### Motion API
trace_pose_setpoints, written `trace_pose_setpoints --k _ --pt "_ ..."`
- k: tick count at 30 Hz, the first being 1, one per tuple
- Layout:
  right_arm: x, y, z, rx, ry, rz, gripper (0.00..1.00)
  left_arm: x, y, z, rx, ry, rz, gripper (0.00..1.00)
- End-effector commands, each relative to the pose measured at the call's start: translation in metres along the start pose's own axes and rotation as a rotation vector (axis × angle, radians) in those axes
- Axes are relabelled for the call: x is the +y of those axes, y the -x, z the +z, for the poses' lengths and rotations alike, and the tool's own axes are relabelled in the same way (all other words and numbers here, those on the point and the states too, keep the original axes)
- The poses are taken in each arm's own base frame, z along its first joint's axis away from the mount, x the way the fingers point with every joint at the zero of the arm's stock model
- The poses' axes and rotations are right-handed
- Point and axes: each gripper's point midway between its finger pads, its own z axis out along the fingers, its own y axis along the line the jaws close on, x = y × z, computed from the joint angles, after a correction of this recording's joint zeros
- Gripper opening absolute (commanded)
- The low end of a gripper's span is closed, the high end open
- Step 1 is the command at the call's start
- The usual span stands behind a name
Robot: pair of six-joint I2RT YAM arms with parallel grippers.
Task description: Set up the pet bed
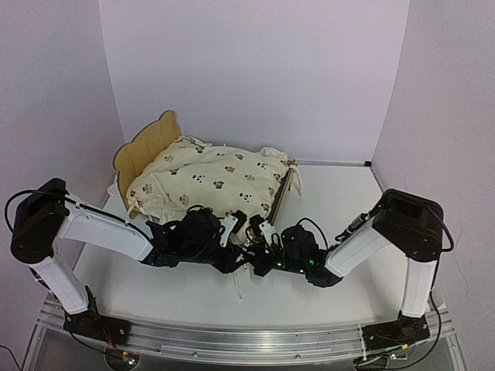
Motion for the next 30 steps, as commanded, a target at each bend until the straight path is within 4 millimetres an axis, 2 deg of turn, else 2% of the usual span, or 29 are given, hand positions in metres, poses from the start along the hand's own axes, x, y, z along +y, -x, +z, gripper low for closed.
trace_pose_setpoints --k 1,4,9,11,13,15,18,25,30 --pt "0.010 0.012 0.005 -0.057 0.047 -0.037 0.00 0.003 0.010 -0.016 -0.049 0.019 -0.016 0.46" --pt "0.010 0.011 0.008 -0.058 0.046 -0.050 0.00 0.012 0.012 -0.025 -0.076 0.066 -0.031 0.50" --pt "0.010 0.010 0.011 -0.057 0.048 -0.068 0.00 0.025 0.022 -0.047 -0.144 0.138 -0.065 0.51" --pt "0.010 0.011 0.012 -0.058 0.048 -0.072 0.00 0.029 0.026 -0.055 -0.163 0.160 -0.067 0.49" --pt "0.009 0.011 0.012 -0.059 0.047 -0.076 0.00 0.035 0.027 -0.058 -0.165 0.184 -0.063 0.42" --pt "0.010 0.012 0.012 -0.061 0.048 -0.078 0.00 0.043 0.024 -0.057 -0.150 0.210 -0.058 0.35" --pt "0.010 0.013 0.012 -0.063 0.047 -0.073 0.00 0.048 0.020 -0.052 -0.126 0.210 -0.036 0.32" --pt "0.011 0.013 0.011 -0.063 0.054 -0.067 0.00 0.046 0.009 -0.030 -0.054 0.164 0.010 0.30" --pt "0.011 0.013 0.011 -0.062 0.051 -0.065 0.00 0.045 0.008 -0.016 -0.028 0.148 0.025 0.30"
